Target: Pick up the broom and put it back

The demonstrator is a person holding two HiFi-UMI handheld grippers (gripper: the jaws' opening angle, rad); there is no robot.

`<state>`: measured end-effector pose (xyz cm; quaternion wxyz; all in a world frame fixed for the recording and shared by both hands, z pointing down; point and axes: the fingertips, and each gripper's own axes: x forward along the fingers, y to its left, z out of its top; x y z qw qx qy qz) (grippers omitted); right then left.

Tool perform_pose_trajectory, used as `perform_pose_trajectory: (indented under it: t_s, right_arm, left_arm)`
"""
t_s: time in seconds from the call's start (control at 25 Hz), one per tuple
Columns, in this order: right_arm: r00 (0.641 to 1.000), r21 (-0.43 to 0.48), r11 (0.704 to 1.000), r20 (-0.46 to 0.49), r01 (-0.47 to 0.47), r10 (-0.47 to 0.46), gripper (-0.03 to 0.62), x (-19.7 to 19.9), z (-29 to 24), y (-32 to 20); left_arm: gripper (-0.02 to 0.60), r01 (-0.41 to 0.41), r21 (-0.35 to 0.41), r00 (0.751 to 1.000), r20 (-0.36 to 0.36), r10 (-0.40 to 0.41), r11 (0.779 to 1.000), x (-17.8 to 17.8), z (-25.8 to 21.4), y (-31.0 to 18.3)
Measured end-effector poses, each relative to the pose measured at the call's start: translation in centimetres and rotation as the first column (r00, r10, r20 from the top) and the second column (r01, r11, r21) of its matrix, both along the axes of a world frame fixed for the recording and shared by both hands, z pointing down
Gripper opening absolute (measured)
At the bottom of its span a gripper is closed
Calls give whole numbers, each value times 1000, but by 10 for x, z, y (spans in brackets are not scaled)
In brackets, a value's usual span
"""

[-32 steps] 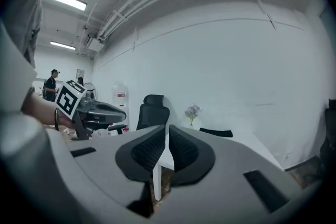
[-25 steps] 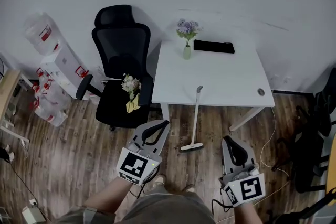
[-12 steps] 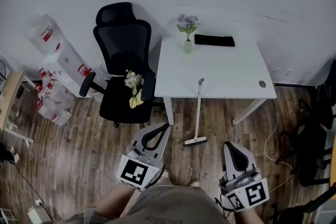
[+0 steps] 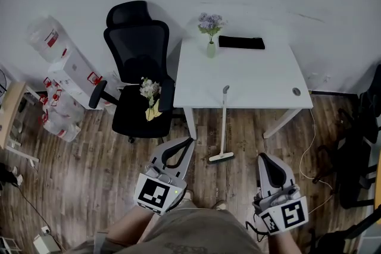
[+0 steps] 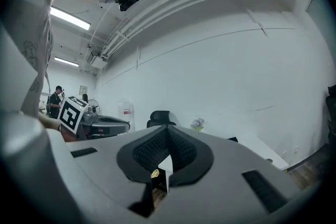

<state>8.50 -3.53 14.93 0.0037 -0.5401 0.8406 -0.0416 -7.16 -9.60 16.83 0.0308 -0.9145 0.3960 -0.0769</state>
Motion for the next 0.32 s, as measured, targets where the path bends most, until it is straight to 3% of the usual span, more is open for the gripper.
perform_pose_trajectory:
  t_s: [0.16,0.32]
  right_arm:
    - [998,-18,1000,67,5,-4,31,9,-3,-4]
    - [999,-15,1000,54,-3,4,31,17,-5,-4]
  left_arm:
    - [17,-21,-25,1000,-1,21,999,9,5,4]
    - [17,-32,-29,999,4,32,999,14,4,10]
